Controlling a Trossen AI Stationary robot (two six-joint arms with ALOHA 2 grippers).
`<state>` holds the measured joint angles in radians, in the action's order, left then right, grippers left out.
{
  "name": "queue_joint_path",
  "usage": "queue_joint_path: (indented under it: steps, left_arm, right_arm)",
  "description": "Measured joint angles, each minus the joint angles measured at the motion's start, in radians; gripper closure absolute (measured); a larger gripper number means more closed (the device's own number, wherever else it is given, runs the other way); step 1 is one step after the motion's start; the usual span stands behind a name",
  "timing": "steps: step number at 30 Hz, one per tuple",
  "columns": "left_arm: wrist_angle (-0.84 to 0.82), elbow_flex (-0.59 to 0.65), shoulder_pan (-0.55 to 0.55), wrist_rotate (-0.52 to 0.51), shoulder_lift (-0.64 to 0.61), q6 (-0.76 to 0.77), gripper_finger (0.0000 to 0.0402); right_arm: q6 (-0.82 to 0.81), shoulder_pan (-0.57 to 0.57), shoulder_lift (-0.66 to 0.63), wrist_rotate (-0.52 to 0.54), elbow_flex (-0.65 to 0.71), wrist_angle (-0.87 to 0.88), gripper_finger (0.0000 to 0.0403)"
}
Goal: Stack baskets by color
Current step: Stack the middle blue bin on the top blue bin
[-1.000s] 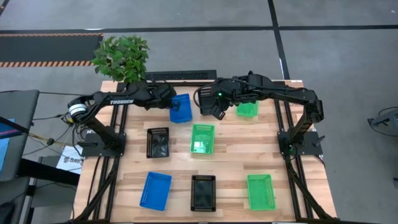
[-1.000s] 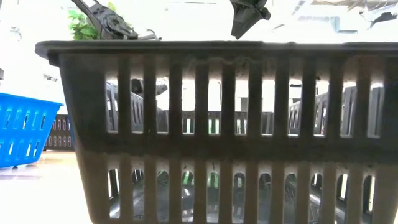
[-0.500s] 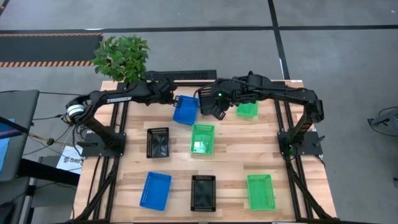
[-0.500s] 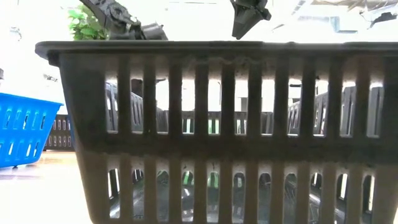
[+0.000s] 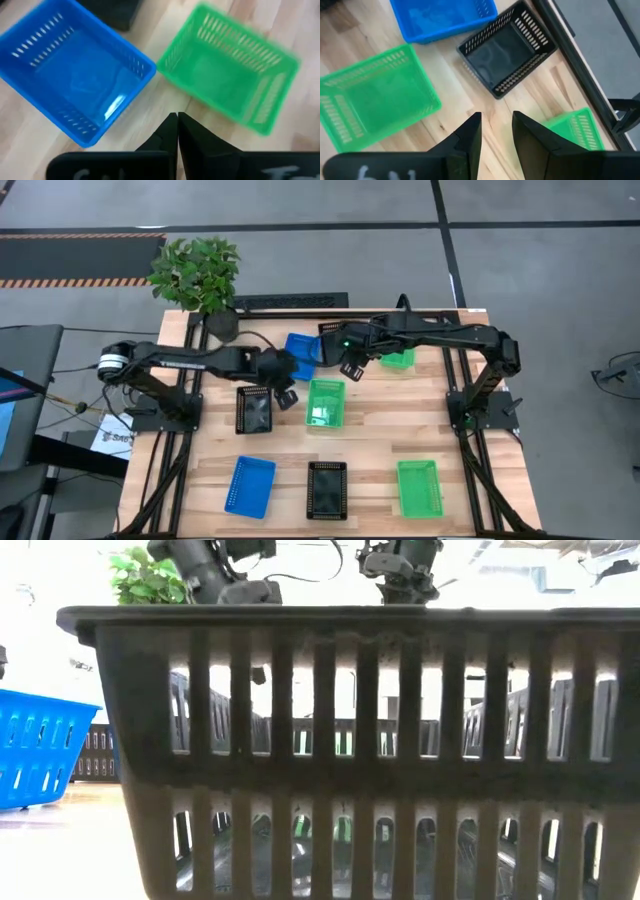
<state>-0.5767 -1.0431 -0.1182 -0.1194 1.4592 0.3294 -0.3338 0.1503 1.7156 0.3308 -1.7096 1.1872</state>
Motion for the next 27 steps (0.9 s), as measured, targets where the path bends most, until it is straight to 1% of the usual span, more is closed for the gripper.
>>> queue_joint_path:
  steps: [2,7,9,11,15,17,19,24,26,27]
  left_arm:
    - [0.019,0.0,0.004,0.004,0.038,-0.004,0.0401]
    - [0.06,0.001,0.005,0.085,0.142,-0.046,0.0401]
    - [0.066,0.001,0.008,0.085,0.179,-0.071,0.0401]
    - [0.071,0.001,0.0,0.062,0.215,-0.074,0.0401]
    - [0.115,0.0,-0.04,0.044,0.246,-0.065,0.0401]
    - [0.132,0.001,-0.06,0.043,0.246,-0.076,0.0401]
    - [0.187,0.0,-0.082,0.045,0.246,-0.077,0.0401]
    - [0.236,0.0,-0.136,0.046,0.256,-0.078,0.0401]
    - [0.231,0.001,-0.155,0.061,0.265,-0.087,0.0401]
    - [0.228,0.002,-0.163,0.051,0.265,-0.097,0.0401]
  right_arm:
    - [-0.007,0.0,0.0,0.0,0.0,0.002,0.0275]
    - [-0.009,0.003,-0.001,0.0,0.0,0.013,0.0275]
    - [-0.009,0.003,-0.001,0.0,0.0,0.013,0.0275]
    - [-0.009,0.003,-0.001,0.0,0.0,0.015,0.0276]
    - [-0.015,0.002,-0.001,0.0,0.0,0.031,0.0276]
    - [-0.016,0.002,-0.001,0.0,0.0,0.036,0.0275]
    - [-0.017,0.002,-0.001,0.0,0.0,0.037,0.0276]
    - [-0.017,0.002,-0.001,0.003,0.0,0.04,0.0279]
    - [-0.016,0.002,-0.001,0.004,0.0,0.042,0.028]
    - [-0.016,0.002,-0.001,0.004,0.0,0.043,0.028]
